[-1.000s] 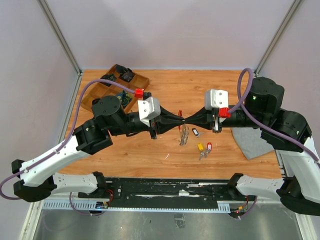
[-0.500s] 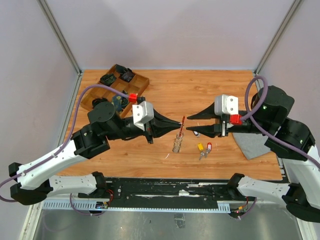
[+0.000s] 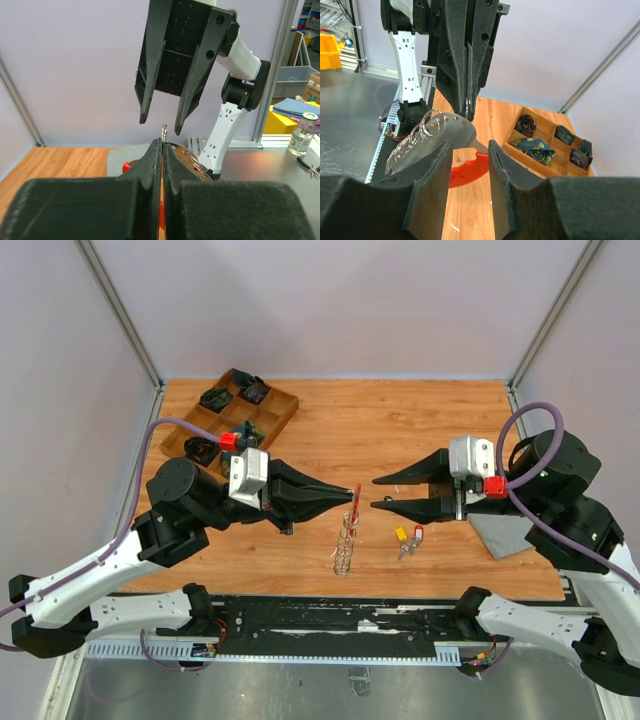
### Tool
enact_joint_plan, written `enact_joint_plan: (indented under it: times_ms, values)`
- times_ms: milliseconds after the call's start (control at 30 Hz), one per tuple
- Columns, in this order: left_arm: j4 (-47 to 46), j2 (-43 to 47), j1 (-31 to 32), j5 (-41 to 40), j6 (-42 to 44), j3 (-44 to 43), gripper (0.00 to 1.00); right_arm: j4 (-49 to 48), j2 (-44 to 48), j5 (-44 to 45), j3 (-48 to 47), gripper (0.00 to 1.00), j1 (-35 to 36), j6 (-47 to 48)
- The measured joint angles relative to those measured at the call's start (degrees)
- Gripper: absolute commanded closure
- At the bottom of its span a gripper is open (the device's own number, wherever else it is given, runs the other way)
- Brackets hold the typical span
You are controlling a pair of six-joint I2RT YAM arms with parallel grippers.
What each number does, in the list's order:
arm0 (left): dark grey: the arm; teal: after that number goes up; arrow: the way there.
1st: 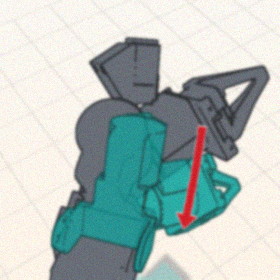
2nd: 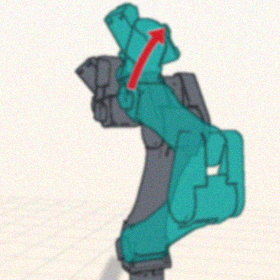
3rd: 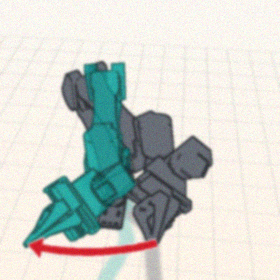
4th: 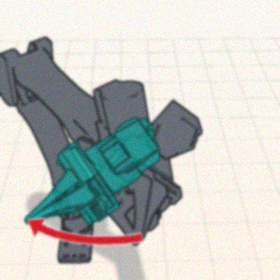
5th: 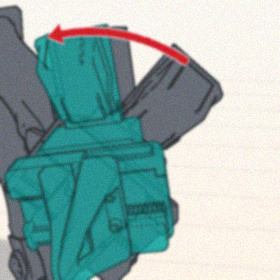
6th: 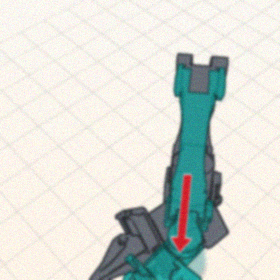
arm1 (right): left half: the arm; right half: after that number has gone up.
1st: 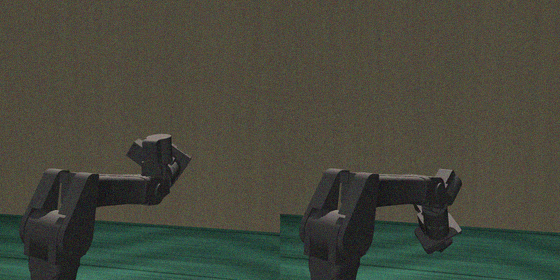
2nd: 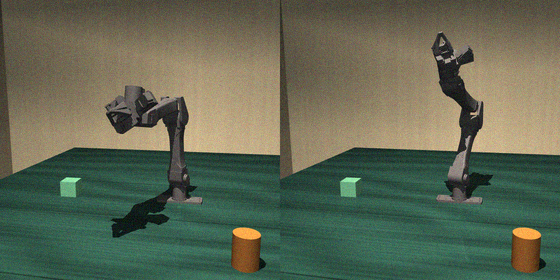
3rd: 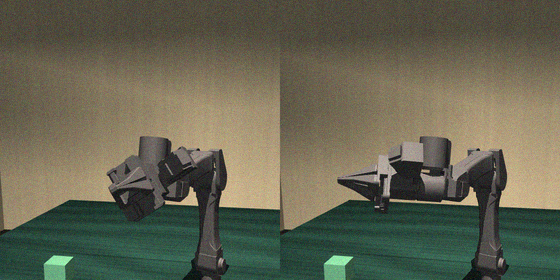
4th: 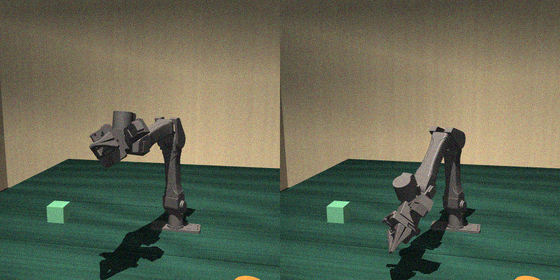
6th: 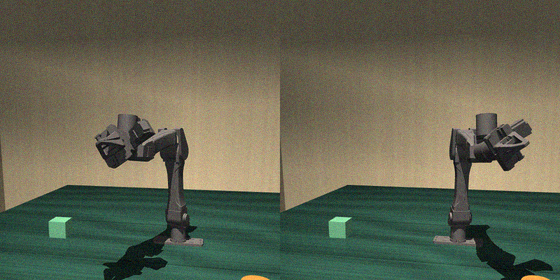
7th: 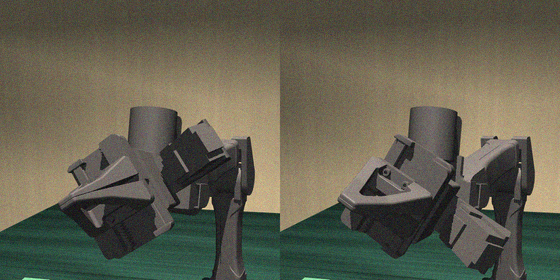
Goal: Put the keys on the keyring
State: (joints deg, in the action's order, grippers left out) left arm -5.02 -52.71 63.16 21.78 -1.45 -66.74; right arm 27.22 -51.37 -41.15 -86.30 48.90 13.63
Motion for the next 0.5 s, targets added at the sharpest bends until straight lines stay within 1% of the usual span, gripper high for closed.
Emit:
enact_joint_plan:
  times_ms: [200, 500]
  values:
    - [-0.9, -0.2, 0.0, 0.5, -0.1, 0.0, 0.99, -4.5, -0.3, -1.3, 1.8, 0.65, 0.0, -3.1]
    - [-0.9, -1.1, 0.0, 0.6, -0.1, 0.0, 0.99, -8.4, -0.7, -3.4, 3.0, 0.72, 0.0, -6.2]
